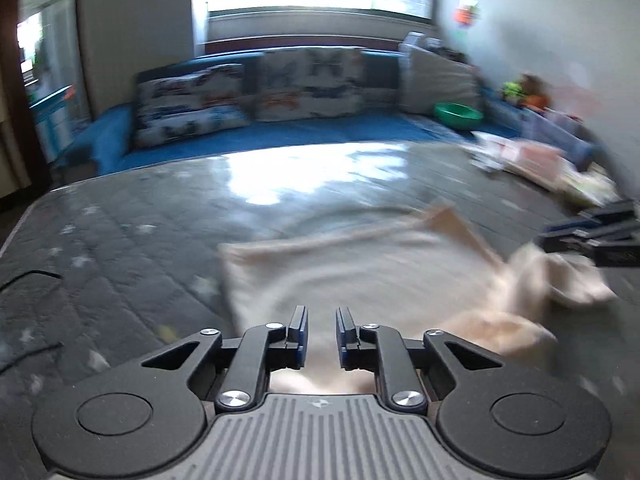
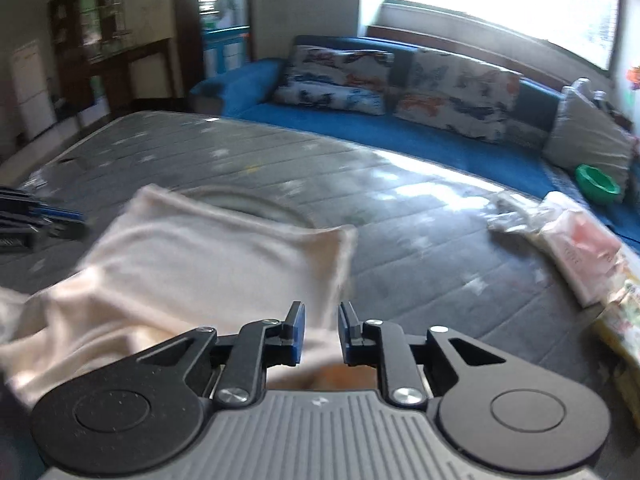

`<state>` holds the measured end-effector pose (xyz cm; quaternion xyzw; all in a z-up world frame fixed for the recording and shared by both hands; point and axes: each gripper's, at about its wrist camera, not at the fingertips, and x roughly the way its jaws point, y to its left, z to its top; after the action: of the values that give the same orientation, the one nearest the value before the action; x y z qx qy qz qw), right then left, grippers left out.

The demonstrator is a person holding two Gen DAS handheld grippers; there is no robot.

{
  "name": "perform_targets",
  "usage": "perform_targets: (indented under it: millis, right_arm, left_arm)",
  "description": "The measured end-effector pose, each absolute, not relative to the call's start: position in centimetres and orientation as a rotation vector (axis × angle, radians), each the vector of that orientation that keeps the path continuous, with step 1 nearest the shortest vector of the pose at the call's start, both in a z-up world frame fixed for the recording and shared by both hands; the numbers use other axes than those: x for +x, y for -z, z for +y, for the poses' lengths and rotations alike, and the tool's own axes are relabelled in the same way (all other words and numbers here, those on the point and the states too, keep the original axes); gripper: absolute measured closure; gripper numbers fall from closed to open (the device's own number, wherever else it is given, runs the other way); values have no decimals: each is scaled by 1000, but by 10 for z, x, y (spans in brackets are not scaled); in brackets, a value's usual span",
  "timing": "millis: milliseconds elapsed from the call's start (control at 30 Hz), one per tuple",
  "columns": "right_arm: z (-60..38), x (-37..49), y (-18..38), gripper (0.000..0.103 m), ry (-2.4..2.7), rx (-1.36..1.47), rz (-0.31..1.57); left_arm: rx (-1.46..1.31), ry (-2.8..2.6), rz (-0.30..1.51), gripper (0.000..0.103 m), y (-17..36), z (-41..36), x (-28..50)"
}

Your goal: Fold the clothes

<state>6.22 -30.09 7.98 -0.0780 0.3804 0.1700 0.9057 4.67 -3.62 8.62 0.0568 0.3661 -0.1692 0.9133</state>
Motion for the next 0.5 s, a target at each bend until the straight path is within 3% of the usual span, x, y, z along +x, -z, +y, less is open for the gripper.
perform_targets:
  millis: [333, 500]
  right_arm:
    - [-254, -21, -72, 74, -577, -191, 802]
    - [-236, -34, -59, 74, -553, -248, 795]
  left_arm:
    - [157, 516, 774, 63, -78, -79, -31]
    - [208, 497, 770, 63, -70, -86, -42]
